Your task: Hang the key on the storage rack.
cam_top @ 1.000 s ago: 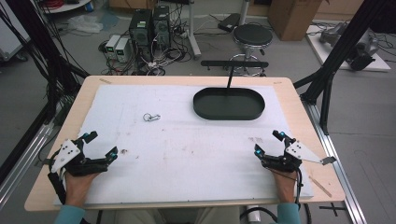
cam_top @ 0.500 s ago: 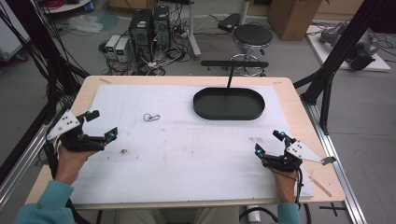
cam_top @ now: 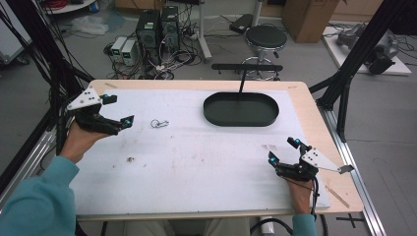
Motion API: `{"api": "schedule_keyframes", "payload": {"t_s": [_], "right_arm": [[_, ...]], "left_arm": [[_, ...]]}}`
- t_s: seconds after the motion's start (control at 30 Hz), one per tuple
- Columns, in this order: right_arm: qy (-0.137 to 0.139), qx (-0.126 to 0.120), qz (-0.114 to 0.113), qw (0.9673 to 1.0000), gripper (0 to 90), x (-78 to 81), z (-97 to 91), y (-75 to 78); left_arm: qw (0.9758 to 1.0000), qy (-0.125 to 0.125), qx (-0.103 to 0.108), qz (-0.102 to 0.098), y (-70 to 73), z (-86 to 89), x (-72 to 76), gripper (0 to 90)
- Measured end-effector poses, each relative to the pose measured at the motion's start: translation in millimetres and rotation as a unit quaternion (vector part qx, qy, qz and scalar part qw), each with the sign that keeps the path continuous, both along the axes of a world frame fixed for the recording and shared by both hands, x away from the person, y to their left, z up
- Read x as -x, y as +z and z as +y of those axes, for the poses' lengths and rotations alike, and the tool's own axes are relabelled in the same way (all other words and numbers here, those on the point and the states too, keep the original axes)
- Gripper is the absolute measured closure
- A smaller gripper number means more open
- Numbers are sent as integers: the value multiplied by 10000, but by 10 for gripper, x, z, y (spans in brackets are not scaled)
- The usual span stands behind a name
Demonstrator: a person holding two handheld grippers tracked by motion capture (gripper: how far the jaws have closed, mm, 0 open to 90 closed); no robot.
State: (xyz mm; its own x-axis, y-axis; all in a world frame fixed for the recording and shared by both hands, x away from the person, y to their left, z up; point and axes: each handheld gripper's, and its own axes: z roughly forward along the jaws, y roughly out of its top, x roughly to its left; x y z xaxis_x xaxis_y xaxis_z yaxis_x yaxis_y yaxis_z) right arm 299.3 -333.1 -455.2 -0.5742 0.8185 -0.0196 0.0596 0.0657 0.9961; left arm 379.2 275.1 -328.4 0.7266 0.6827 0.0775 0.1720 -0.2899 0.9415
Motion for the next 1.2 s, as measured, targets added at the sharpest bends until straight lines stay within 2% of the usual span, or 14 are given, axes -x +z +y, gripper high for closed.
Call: {"api": "schedule_keyframes", "payload": {"t_s": [0.33, 0.4, 0.5, 0.57, 0.63, 0.73, 0.87, 1.03, 1.13, 1.2], "right_arm": [[-6, 22, -44, 10000, 86, -8, -6, -1], [-6, 21, -49, 10000, 86, -8, -8, -1], [-5, 15, -53, 10000, 86, -8, -8, -1], [-5, -1, -33, 10000, 86, -5, -7, -1], [1, -4, -33, 10000, 86, -6, -9, -1], [-4, -22, -51, 10000, 86, -10, -14, -2], [1, -24, -54, 10000, 86, -11, -16, -2], [6, -31, -45, 10000, 86, -10, -17, -2], [-1, -48, -12, 10000, 86, -7, -19, -3], [-8, -81, -3, 10000, 86, -9, -20, -2]], "left_arm": [[9986, -76, -445, 267, 99, -138, -351, 17], [9985, -68, -456, 291, 92, -165, -404, 17], [9971, -126, -609, 436, 65, -192, -491, 17], [9969, -197, -584, 499, 38, -206, -546, 17], [9963, -176, -663, 517, 10, -225, -588, 17], [9940, -192, -786, 735, -84, -261, -708, 17], [9922, -184, -853, 890, -159, -296, -777, 17], [9872, -217, -1014, 1209, -300, -376, -859, 17], [9836, -301, -1144, 1359, -379, -429, -897, 17], [9821, -314, -1169, 1446, -426, -460, -918, 18]]}}
